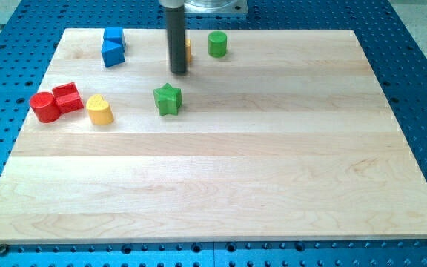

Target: Nudge the blue triangle

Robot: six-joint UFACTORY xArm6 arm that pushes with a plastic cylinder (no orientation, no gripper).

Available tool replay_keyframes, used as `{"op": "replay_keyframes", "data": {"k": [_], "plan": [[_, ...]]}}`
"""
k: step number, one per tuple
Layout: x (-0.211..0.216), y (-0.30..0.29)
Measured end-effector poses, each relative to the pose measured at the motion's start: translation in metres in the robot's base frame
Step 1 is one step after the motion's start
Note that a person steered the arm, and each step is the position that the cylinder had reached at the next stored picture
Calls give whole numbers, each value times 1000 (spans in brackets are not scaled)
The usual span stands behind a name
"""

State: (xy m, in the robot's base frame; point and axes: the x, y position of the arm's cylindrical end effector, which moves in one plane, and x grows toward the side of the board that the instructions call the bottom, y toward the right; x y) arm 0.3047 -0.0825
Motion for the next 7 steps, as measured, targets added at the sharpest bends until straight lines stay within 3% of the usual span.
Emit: {"op": "replay_keyframes", "data": {"k": [1,2,4,7], "plan": [[-15,14],[-38,65],[27,-39],[10,-59]]}}
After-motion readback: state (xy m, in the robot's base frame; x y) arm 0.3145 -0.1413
